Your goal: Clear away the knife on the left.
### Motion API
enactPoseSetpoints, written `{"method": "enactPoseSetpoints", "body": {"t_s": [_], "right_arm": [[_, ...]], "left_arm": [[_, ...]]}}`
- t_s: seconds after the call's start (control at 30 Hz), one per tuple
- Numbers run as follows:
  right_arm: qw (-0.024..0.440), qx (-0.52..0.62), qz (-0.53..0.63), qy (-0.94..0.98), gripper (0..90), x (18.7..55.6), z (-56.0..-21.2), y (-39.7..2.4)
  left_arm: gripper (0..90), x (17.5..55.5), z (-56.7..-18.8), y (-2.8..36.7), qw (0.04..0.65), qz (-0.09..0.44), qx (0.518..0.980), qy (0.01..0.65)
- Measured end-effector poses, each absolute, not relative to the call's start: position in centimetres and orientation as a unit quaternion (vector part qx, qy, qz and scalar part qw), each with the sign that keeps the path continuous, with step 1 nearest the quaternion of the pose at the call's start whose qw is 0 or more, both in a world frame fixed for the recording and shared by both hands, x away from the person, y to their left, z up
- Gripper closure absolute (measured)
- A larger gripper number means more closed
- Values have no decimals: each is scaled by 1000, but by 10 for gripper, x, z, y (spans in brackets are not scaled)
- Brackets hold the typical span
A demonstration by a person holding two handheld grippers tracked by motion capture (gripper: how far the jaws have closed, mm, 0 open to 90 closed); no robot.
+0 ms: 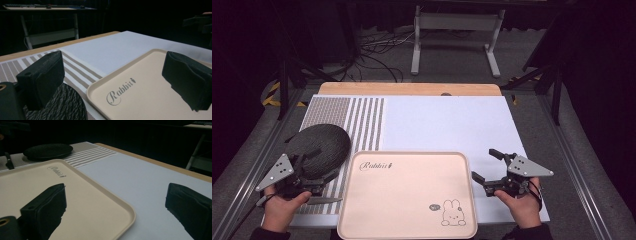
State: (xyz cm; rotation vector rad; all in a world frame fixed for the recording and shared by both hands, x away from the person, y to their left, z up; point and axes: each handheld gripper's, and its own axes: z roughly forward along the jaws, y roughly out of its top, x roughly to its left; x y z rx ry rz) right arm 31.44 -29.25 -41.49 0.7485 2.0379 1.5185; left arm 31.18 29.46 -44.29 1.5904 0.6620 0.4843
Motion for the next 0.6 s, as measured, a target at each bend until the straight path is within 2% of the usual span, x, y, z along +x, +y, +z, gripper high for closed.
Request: {"method": "enactPoseSetpoints", "body": {"t_s": [0.07,0.6], "right_arm": [[241,274,556,747,40,314,-415,-292],[234,274,556,749,41,315,-417,-290]], "left_arm": [[83,312,-440,293,618,204,702,289],[85,316,-429,293,590,208,731,271]]}}
